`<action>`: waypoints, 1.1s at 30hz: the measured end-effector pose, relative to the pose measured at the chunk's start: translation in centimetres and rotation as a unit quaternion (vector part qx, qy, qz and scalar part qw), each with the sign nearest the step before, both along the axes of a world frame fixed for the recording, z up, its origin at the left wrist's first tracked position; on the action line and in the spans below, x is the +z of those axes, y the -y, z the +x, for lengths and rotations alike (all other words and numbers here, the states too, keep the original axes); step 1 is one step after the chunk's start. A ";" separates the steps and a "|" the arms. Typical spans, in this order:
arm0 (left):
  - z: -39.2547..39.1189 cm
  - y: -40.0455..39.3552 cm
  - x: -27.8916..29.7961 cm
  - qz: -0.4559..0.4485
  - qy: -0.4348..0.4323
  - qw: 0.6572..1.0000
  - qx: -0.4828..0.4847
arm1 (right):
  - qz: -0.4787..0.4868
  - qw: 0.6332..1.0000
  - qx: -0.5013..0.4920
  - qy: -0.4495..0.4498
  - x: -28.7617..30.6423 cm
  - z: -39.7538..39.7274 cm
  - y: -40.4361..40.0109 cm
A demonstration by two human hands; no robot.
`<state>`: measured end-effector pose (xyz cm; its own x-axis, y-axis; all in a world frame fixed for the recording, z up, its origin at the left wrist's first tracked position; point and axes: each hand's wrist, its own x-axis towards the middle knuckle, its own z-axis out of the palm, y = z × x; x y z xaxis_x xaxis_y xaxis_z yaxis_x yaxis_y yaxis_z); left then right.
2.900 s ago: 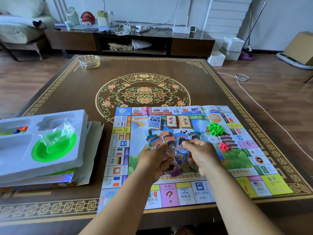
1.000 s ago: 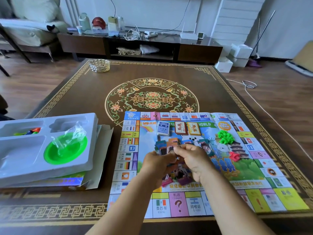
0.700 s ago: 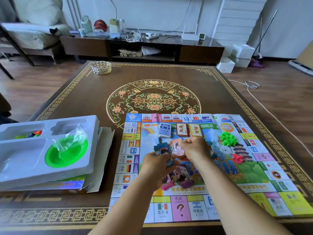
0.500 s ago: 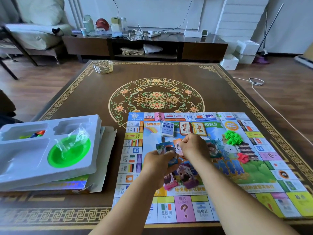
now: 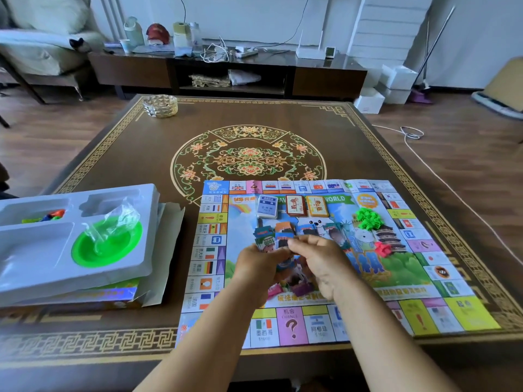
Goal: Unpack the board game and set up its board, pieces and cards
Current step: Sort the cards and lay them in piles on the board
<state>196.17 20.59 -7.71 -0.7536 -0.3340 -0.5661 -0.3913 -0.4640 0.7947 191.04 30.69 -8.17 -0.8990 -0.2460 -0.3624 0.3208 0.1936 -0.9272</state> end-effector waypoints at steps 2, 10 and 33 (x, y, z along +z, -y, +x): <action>0.6 -0.6 0.0 0.012 -0.002 1.000 -0.022 | 0.011 1.000 -0.025 0.003 -0.3 0.6 -0.7; 0.9 -3.2 0.2 0.022 0.012 0.999 -0.038 | 0.062 0.990 -0.116 -0.051 -1.6 2.1 -3.3; -0.3 -1.9 0.2 0.031 -0.021 0.997 -0.066 | 0.371 0.912 -0.094 -0.149 -2.6 -6.5 -0.3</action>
<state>195.82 22.45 -7.52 -0.8125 -0.1968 -0.5488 -0.4182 -0.4592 0.7837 184.51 30.95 -10.80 -0.9858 0.1355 -0.0997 0.1681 0.7703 -0.6151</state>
